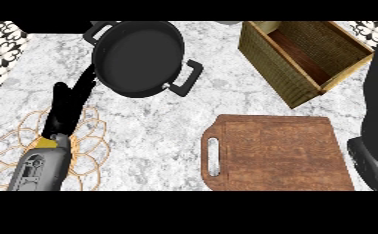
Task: Pick the sweet potato from the cutting board and place it in the basket
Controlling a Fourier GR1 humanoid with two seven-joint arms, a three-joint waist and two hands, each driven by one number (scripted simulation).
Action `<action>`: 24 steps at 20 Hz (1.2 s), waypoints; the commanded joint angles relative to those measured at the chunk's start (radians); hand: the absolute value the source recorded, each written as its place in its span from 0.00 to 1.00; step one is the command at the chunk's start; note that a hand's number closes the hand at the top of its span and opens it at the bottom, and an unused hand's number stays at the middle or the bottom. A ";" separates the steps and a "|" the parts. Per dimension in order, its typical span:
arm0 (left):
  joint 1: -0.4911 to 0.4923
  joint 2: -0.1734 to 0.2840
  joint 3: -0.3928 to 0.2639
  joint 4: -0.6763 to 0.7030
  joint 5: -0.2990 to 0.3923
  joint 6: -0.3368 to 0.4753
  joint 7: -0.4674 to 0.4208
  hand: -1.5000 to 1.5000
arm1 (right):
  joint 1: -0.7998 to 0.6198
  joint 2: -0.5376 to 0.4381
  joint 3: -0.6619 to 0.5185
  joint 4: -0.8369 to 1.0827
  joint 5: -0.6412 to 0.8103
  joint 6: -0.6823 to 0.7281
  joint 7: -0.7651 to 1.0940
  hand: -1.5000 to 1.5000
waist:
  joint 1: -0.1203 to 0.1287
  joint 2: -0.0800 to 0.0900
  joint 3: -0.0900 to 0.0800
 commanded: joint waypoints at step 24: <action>0.059 -0.046 -0.032 -0.048 -0.027 0.023 -0.014 0.50 | 0.151 -0.426 0.043 0.710 0.281 -0.050 -0.815 1.00 | 0.016 0.005 0.002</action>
